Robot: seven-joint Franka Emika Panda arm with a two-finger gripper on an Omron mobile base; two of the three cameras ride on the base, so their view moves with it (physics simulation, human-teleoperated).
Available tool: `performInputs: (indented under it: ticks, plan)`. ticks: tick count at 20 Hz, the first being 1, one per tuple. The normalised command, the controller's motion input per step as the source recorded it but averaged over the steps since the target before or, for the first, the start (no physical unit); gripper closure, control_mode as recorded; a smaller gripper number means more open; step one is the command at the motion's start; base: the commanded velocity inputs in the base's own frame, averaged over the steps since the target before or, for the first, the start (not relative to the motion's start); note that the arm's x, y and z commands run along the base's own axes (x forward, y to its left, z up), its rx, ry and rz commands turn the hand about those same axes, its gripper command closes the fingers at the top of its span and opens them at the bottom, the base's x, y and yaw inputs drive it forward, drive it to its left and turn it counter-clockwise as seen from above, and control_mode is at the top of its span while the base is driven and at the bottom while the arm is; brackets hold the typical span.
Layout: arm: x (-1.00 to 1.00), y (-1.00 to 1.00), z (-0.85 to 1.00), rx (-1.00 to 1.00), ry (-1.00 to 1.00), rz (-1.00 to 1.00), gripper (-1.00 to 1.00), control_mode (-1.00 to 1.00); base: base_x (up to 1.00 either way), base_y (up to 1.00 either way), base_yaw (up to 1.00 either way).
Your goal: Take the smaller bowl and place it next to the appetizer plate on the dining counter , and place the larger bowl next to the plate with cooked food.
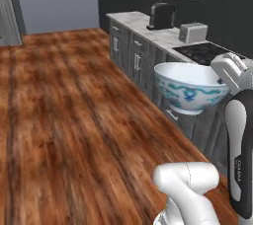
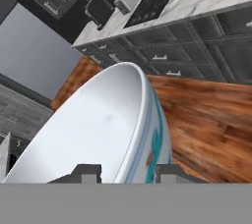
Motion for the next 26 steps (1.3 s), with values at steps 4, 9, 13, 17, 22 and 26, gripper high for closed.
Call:
performInputs:
  ticks: [4,9,13,17,22,26]
  plan:
    - [0.0,0.0,0.0,0.0,0.0,0.0,1.0,1.0,0.06,0.72,0.52]
    - [0.0,0.0,0.0,0.0,0.0,0.0,1.0,1.0,-0.22,0.99,0.48]
    - [0.0,0.0,0.0,0.0,0.0,0.0,1.0,1.0,-0.51,1.0,0.4]
    - [0.0,0.0,0.0,0.0,0.0,0.0,1.0,1.0,-0.99,0.97,0.22]
    - [0.0,0.0,0.0,0.0,0.0,0.0,1.0,1.0,-1.0,0.65,0.08]
    - [0.0,0.0,0.0,0.0,0.0,0.0,1.0,1.0,-1.0,0.65,0.04]
